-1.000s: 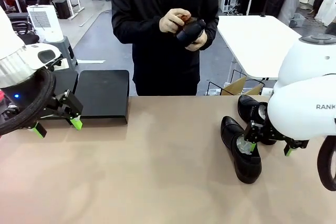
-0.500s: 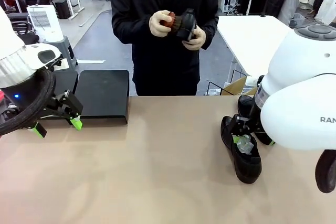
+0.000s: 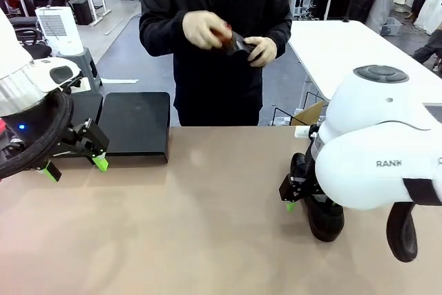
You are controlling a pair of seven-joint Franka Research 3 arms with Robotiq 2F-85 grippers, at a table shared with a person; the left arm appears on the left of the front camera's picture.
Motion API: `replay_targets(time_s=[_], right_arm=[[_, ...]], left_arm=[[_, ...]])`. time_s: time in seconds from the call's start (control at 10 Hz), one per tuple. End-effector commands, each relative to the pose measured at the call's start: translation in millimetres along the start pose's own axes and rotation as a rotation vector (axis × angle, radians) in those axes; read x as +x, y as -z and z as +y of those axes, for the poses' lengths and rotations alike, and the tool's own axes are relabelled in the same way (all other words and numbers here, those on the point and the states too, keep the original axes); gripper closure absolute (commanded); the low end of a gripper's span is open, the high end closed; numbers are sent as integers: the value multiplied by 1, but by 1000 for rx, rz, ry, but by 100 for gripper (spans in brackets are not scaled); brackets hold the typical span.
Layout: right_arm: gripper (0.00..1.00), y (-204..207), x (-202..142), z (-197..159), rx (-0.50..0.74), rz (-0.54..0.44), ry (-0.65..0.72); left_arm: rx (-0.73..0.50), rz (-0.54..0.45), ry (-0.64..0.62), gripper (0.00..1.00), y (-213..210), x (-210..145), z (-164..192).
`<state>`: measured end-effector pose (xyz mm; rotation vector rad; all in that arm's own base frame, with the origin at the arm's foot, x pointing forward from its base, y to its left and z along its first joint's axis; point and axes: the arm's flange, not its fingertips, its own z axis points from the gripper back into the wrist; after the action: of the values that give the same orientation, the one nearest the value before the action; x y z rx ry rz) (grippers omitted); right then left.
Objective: Organize the shoes by placing them on the stand.
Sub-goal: Pick up one Shoe and place it in the middle of the table.
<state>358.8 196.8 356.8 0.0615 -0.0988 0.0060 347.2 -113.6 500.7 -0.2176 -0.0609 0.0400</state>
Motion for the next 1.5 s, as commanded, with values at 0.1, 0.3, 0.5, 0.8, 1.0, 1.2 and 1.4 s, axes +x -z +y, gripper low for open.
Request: replay_targets(time_s=[0.1, 0.3, 0.5, 0.8, 1.0, 1.2, 1.4], right_arm=[[0, 18, 3, -3, 41, -17, -39], [0, 24, 6, 0, 34, -21, -38], [33, 20, 6, 3, 14, -43, -45], [92, 19, 7, 4, -20, -44, -32], [100, 19, 8, 3, -43, -37, -22], [100, 15, 10, 3, -64, -40, -15], [100, 6, 9, 1, -92, -10, 32]], left_arm=[[-17, -8, 9, 0, 2, -2, 2], [-17, -8, 9, 0, 2, -2, 2], [-17, -8, 9, 0, 2, -2, 2], [-17, -8, 9, 0, 2, -2, 2], [-17, -8, 9, 0, 2, -2, 2], [-17, -8, 9, 0, 2, -2, 2], [-17, -8, 9, 0, 2, -2, 2]])
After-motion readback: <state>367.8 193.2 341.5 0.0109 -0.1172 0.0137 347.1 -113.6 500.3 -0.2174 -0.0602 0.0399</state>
